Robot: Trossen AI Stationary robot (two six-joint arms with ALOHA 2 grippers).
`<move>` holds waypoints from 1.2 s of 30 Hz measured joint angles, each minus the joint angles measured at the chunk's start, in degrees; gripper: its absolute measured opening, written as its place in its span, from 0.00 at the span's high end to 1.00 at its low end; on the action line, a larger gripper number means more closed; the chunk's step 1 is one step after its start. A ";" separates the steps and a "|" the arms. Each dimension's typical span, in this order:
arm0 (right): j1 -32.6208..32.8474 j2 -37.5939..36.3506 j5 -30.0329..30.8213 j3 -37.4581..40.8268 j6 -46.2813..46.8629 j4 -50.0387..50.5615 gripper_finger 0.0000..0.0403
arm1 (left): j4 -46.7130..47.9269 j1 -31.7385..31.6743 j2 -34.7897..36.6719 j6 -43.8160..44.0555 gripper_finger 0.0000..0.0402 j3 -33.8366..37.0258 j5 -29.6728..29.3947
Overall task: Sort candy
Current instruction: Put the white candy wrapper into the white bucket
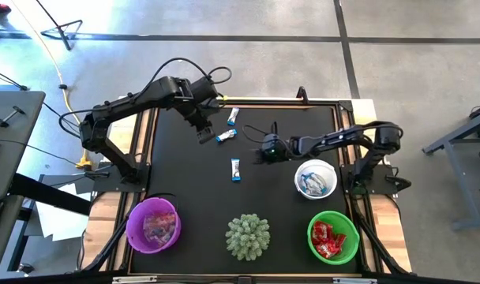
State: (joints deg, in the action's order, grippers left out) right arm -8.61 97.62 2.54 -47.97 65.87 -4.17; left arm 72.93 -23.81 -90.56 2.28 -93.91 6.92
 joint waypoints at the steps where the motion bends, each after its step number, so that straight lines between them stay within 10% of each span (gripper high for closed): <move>1: 0.37 0.50 -0.08 0.00 1.87 -1.53 0.68 | 0.16 0.00 0.00 0.00 0.78 0.00 0.00; 15: 4.27 6.88 0.27 -6.61 8.13 -3.54 0.68 | 0.69 -0.02 0.00 -2.58 0.78 0.00 -0.04; 36: 4.30 23.30 -6.96 -33.09 0.55 23.14 0.68 | 3.25 -3.00 2.74 -6.14 0.78 0.02 -1.24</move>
State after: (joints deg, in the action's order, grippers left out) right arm -4.31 120.93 -4.42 -81.06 66.42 18.96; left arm 76.18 -26.81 -87.82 -3.86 -93.89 5.68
